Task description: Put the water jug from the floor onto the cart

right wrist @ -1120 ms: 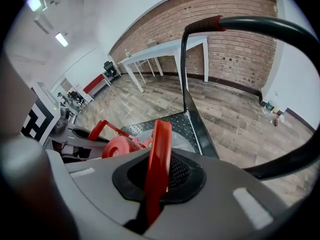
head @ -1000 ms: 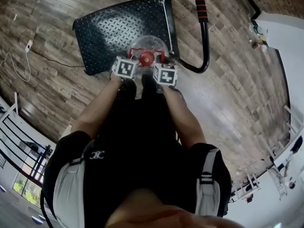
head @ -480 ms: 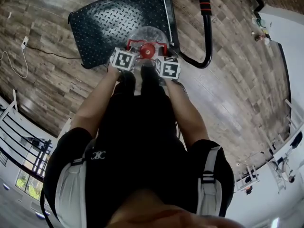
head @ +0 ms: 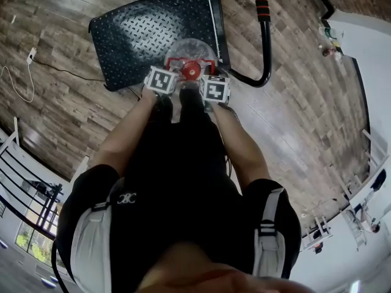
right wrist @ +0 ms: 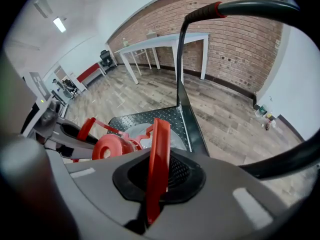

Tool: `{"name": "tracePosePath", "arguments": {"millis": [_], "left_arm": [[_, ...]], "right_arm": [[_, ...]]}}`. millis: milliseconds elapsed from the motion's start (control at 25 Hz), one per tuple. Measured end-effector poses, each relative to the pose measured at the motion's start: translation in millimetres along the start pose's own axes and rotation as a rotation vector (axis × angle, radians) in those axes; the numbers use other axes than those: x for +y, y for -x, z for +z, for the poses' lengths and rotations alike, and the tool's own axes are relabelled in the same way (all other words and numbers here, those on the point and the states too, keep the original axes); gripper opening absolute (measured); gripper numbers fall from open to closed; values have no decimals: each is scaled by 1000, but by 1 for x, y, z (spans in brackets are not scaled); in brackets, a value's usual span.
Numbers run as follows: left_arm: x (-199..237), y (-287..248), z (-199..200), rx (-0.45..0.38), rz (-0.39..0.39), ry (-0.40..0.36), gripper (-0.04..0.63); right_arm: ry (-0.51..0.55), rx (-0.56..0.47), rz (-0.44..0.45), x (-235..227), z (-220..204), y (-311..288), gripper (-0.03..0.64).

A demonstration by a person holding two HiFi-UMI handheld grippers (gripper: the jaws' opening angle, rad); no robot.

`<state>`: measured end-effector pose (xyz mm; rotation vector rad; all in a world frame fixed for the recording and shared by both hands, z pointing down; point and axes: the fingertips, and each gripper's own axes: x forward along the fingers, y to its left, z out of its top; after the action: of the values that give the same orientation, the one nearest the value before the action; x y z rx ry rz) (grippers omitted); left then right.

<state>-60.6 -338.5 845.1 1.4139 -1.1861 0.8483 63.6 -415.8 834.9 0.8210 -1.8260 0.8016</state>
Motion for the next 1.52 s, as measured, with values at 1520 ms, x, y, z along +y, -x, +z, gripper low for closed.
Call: {"name": "tracePosePath", "arguments": {"millis": [1520], "left_arm": [[-9, 237, 148, -612, 122, -76, 2]], "right_arm": [[-64, -778, 17, 50, 184, 241, 14]]}}
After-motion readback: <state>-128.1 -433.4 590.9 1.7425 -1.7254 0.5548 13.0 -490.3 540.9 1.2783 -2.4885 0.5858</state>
